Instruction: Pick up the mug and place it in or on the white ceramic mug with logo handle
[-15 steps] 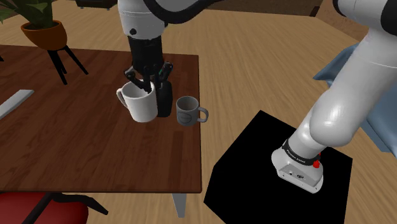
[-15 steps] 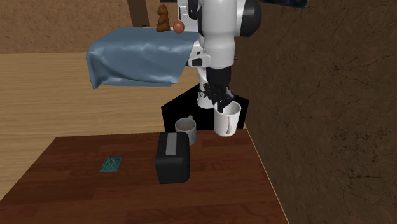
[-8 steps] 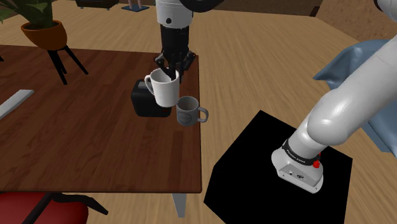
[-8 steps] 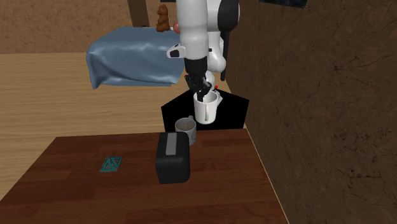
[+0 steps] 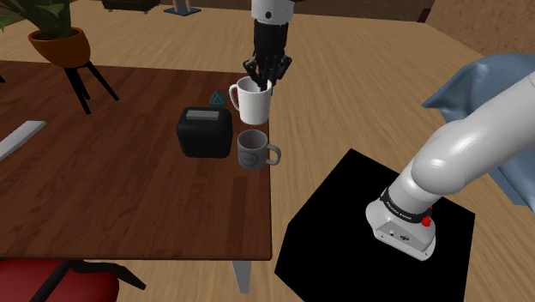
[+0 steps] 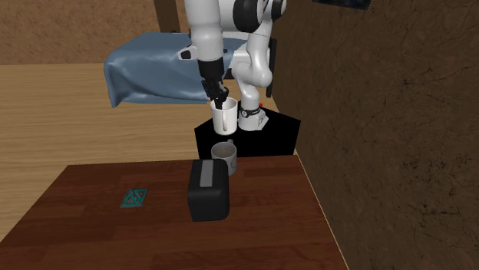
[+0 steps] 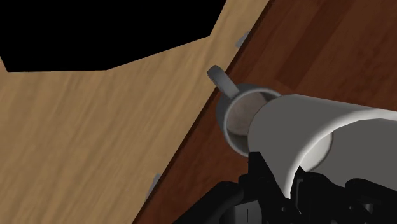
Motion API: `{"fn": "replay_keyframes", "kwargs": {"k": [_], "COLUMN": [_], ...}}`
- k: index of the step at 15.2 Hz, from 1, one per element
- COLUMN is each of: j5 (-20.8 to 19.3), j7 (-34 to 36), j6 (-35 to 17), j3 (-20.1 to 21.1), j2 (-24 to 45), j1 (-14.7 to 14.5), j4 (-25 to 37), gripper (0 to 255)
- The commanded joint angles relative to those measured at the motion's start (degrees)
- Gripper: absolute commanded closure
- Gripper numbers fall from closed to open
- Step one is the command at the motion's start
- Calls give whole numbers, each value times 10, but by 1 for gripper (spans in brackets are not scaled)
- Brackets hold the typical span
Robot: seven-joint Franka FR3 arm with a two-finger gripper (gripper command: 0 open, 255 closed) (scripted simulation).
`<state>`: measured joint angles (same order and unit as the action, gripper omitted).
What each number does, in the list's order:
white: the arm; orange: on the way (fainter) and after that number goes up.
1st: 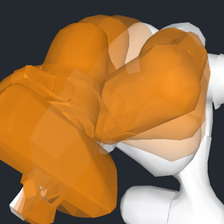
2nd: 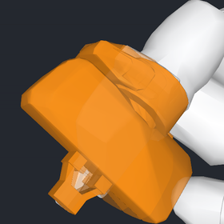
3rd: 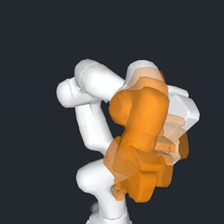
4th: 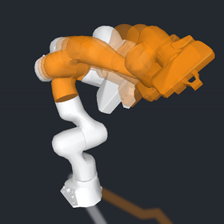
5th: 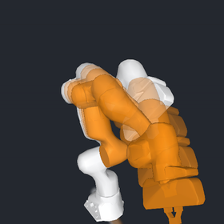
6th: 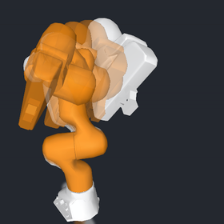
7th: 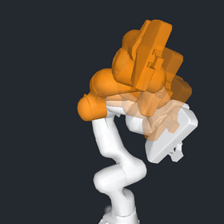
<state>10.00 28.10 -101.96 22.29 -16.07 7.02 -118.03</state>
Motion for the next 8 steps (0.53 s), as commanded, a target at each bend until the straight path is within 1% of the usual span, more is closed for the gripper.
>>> {"fn": "replay_keyframes", "kwargs": {"k": [1,8], "j5": [2,4], "j7": [-7,-10], "j6": [-11,-65], "j3": [-3,2], "j2": [-5,1], "j1": [1,-1], "j4": [-16,-65], "gripper": [255,255]}}
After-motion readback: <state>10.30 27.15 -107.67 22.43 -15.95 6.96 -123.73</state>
